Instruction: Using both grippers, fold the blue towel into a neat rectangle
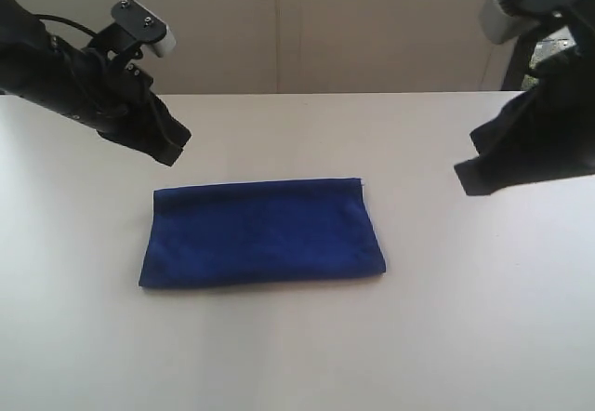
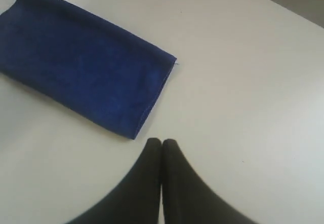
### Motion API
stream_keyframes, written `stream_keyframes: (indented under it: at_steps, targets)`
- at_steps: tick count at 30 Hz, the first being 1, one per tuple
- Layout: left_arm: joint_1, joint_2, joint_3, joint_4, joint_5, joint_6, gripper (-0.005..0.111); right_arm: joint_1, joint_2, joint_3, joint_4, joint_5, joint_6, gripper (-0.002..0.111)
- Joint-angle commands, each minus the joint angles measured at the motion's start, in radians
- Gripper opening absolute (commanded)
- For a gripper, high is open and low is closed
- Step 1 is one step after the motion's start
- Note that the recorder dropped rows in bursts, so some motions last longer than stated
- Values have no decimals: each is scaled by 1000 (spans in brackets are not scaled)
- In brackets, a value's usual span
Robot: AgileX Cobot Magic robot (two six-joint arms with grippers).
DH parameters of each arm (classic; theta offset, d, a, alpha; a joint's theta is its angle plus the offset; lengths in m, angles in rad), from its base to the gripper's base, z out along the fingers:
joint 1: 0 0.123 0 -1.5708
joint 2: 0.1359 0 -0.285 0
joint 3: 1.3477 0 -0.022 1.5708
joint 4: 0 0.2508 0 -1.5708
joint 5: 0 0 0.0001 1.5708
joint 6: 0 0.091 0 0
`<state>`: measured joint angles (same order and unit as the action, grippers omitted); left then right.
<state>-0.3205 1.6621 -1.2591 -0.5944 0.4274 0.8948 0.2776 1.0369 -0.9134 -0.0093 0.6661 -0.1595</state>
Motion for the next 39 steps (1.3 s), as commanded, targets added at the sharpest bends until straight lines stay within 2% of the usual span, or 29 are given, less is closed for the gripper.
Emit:
stream_keyframes:
  at_steps: [1,5,8,16,28,34,39]
  targets:
    - [2,-11,3,-36,137,-89,0,-9,-133,103,-12,-14,18,0]
    - [14,-39,5,-32,199,-133,0,-9,-241,194,-44,-63,83,0]
    - [33,-119,38,-48,190,-155,0,-9,-311,244,-77,-120,159,0]
    - [42,-527,253,-97,-47,-158,0,-9,-385,357,-77,-235,231,0]
    - [40,-1120,714,-228,-338,-164,0,-9,-387,369,-77,-246,242,0]
    - [40,-1221,921,-235,-347,-168,0,-9,-387,369,-77,-248,242,0]
    - [40,-1219,973,-288,-260,-196,0,-9,-387,369,-77,-248,242,0]
